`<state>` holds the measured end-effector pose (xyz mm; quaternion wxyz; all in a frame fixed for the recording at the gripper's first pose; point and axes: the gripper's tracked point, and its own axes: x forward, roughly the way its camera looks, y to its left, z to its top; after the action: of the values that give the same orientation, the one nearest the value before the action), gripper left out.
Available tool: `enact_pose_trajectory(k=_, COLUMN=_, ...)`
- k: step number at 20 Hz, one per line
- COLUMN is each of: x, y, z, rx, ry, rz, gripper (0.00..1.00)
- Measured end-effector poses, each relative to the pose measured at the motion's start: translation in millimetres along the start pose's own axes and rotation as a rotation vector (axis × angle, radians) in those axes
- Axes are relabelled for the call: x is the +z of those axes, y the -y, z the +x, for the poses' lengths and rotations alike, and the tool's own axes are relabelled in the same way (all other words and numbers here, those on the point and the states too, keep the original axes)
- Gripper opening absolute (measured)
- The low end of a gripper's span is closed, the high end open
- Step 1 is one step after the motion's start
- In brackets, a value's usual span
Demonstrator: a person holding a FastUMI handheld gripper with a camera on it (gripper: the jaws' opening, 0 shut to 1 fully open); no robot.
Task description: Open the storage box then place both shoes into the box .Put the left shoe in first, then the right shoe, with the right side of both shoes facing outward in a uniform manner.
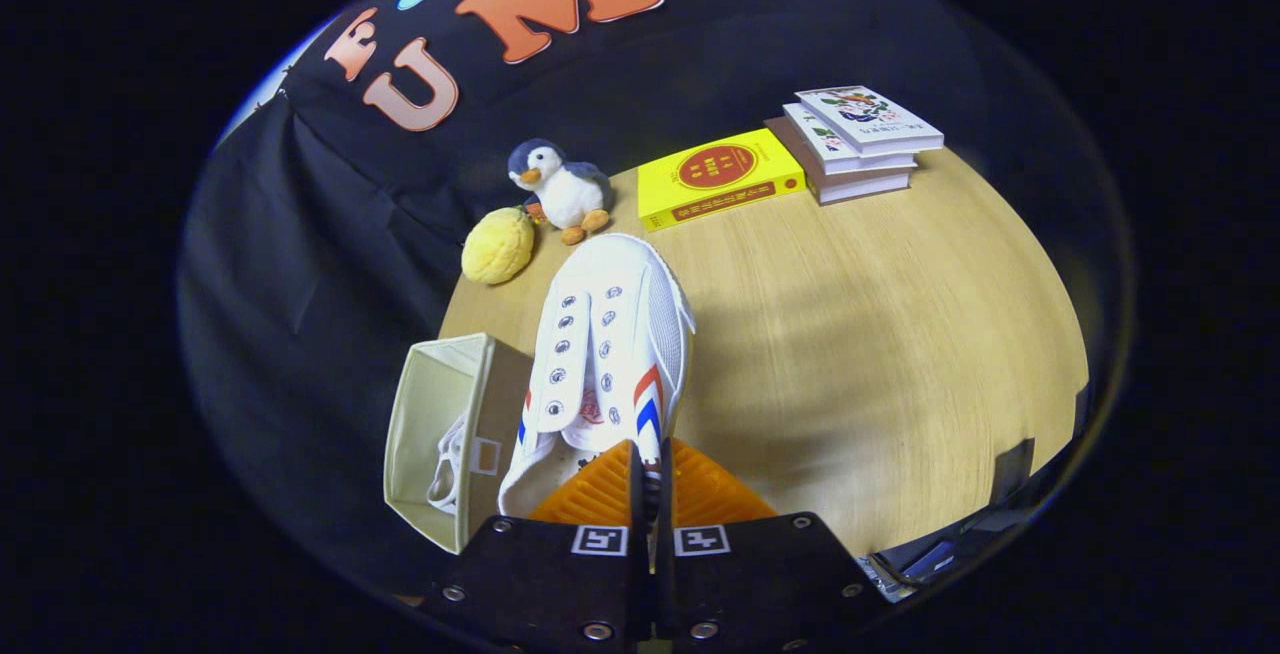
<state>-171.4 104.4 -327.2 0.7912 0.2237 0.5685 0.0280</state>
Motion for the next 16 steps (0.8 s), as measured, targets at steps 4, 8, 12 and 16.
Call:
enact_pose_trajectory(k=4, x=-5.8, y=-63.3, z=-1.1, rx=0.068, ry=-0.016, rz=-0.011, gripper=0.03)
enact_pose_trajectory(k=8, x=-22.6, y=-117.1, z=6.8, rx=0.127, ry=-0.055, rz=-0.033, gripper=0.03)
enact_pose_trajectory(k=12, x=-42.2, y=-158.5, z=19.2, rx=0.155, ry=-0.103, rz=-0.048, gripper=0.03)
enact_pose_trajectory(k=16, x=-61.8, y=-176.0, z=33.8, rx=0.135, ry=-0.145, rz=-0.072, gripper=0.03)
